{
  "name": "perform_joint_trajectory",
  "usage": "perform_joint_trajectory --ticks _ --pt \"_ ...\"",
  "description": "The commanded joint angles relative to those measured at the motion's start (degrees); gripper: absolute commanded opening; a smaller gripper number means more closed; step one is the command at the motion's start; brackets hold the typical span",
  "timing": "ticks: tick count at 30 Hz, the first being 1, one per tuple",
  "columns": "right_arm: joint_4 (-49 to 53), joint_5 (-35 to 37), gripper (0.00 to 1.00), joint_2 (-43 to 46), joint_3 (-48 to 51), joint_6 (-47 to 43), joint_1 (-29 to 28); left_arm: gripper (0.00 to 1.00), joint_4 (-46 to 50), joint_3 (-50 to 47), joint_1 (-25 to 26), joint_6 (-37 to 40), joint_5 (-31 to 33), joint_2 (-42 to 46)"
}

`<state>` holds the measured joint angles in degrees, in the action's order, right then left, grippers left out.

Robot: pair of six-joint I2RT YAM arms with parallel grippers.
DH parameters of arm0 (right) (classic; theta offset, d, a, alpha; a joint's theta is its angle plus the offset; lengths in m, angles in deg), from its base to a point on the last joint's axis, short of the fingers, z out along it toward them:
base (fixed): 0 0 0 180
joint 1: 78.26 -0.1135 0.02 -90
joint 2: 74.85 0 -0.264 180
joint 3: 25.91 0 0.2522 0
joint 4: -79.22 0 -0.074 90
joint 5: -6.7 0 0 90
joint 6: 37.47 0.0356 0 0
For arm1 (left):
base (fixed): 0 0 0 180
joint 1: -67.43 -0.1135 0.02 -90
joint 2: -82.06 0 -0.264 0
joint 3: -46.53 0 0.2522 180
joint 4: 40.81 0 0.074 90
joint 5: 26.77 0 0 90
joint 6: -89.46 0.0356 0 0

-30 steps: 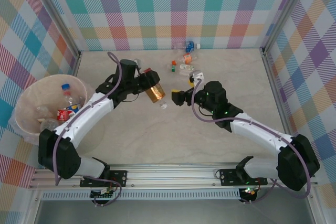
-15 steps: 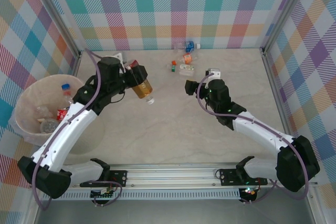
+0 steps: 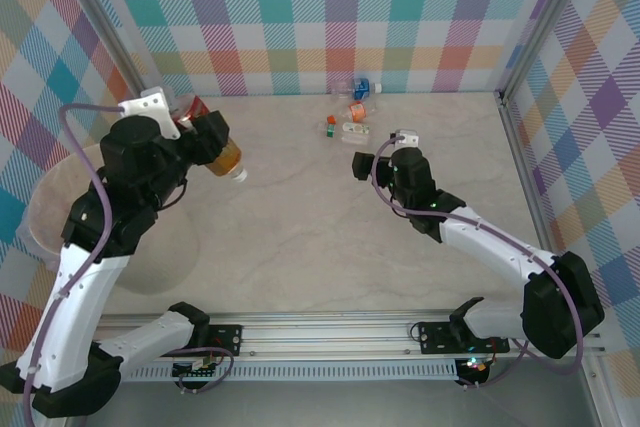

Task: Put the plastic bottles in the bin

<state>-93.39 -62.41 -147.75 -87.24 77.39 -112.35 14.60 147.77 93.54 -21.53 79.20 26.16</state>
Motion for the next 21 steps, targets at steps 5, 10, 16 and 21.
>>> perform_joint_trajectory --ticks 5,10,16,21 --pt "0.3 -2.4 1.0 -0.8 -2.5 -0.2 0.3 0.6 10.6 8.2 -0.4 6.3 23.9 1.4" --pt "-0.7 -3.6 1.0 -1.1 -2.7 -0.3 0.2 0.62 10.4 8.7 -2.1 16.2 47.1 -1.2" --pt "-0.5 -2.6 1.0 -1.3 -2.8 0.2 0.3 0.62 11.3 6.6 -20.0 18.2 39.1 -2.2" --pt "-1.0 0.9 1.0 -1.1 -2.1 1.2 0.2 0.6 4.7 -0.6 -35.1 20.3 22.0 -1.6"
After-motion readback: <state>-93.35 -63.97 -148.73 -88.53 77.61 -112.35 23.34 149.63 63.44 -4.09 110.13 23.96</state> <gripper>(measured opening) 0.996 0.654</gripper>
